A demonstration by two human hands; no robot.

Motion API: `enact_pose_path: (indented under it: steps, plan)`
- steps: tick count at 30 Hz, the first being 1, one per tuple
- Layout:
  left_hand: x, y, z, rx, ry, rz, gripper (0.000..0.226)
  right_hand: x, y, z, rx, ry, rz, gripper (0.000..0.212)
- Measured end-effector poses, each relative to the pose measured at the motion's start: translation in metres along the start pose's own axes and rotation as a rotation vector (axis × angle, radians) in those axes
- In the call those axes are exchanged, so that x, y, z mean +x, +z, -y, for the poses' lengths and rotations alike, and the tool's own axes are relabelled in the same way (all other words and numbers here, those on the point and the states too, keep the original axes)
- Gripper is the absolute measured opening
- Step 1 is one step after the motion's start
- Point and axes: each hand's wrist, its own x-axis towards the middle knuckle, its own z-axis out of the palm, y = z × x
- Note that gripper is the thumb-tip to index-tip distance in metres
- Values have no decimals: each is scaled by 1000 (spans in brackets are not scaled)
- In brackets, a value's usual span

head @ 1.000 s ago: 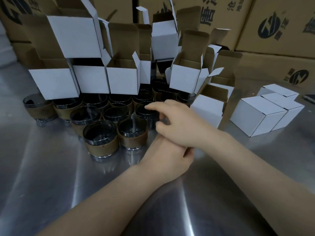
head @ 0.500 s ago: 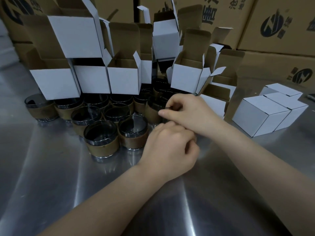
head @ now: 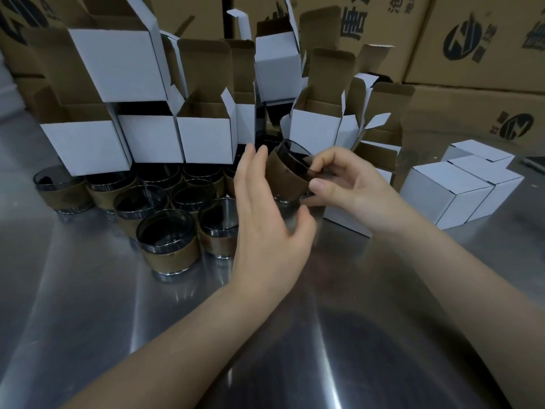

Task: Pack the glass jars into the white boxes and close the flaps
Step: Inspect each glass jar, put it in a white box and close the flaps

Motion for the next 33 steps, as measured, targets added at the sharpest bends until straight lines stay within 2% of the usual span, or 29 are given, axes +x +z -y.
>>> enact_pose_path:
  steps: [5,8,11,13,16,33]
  plan:
    - [2,1,5,-19,-88,90,87,0,-9,1,-11,-95,121,17]
    - [4,0,8,-48,-121,108,82,1,-9,-1,-74,-126,148,21]
    - [5,1,9,-99,-128,68,69,1,-10,-1,-40,-148,160,46]
    - [5,1,10,-138,-136,38,68,2,-9,-2,-21,-120,174,65]
    - [6,0,13,-165,-130,7,68,2,-3,-4,-22,-76,172,77]
    - [7,-2,19,-176,-116,31,69,1,1,-6,-26,-99,149,65]
